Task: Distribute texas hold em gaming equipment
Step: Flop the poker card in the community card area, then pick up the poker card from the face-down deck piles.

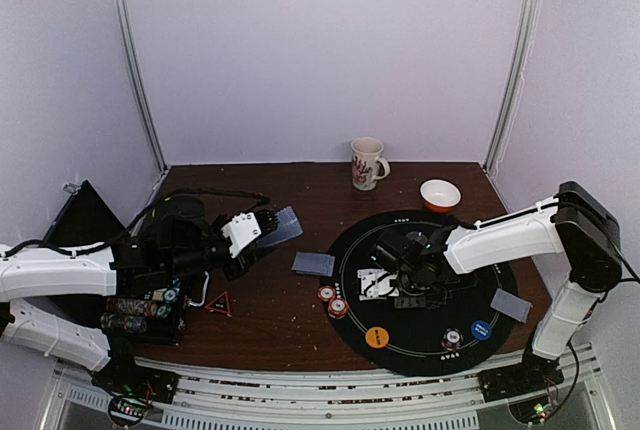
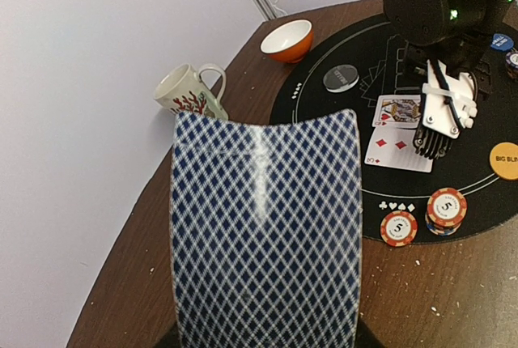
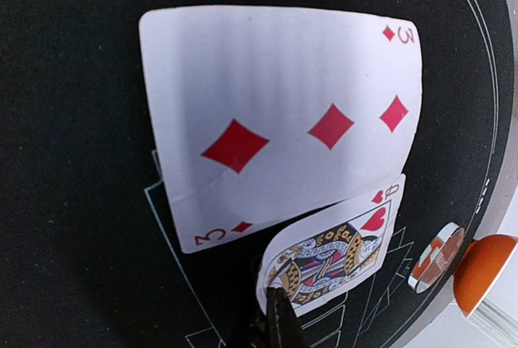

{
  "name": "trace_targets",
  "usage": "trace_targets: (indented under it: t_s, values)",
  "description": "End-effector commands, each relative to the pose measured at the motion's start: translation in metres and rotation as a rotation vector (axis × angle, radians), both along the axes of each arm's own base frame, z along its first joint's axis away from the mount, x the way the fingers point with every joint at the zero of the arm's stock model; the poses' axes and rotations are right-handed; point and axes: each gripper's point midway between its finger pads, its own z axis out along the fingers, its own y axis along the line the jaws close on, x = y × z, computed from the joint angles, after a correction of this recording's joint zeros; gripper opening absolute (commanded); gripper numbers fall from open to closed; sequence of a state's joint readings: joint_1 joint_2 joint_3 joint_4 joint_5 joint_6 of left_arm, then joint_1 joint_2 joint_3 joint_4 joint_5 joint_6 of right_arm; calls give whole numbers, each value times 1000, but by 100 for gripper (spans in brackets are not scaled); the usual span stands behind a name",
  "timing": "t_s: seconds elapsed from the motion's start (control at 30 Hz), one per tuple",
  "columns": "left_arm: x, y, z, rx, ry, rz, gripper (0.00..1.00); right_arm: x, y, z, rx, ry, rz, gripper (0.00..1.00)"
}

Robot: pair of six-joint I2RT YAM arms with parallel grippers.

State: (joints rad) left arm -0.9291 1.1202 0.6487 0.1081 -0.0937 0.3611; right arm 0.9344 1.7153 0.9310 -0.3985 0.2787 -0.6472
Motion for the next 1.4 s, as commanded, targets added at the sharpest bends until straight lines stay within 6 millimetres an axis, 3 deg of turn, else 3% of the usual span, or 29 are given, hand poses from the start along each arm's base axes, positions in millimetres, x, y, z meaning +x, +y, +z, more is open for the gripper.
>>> trace_targets:
  t_s: [0.0,0.27,0.43,0.57,0.6,0.63,0.67,0.8,0.9,1.03,1.2,1.37]
  values:
    - [4,-4,17,-53,-40,4,41,-22,-10,-11,-42,112,6,6]
    - [4,-4,17,-54,-41,5,40,-27,1,2,-17,121,30,25]
    - [4,-4,17,-52,-41,5,41,-32,15,28,50,132,23,39]
    - [4,-4,18,-53,-44,4,40,-17,63,98,419,139,-98,58]
    - [4,-4,18,-52,-44,4,40,-8,74,123,561,178,-164,68]
    - [4,-4,18,-53,-44,3,40,-2,87,144,695,218,-208,92]
    - [4,-4,17,-52,-43,3,40,5,98,164,818,256,-237,99]
    - [4,-4,18,-50,-44,4,41,21,131,241,1185,396,-293,100]
    - [5,-4,18,-51,-47,6,41,27,151,277,1357,481,-311,97]
    - [5,-3,18,-51,-47,7,41,23,179,278,1325,490,-322,95]
    - [4,-4,19,-53,-47,3,41,26,201,263,1234,454,-335,95]
    - [4,-3,20,-53,-50,8,41,24,212,246,1151,437,-304,91]
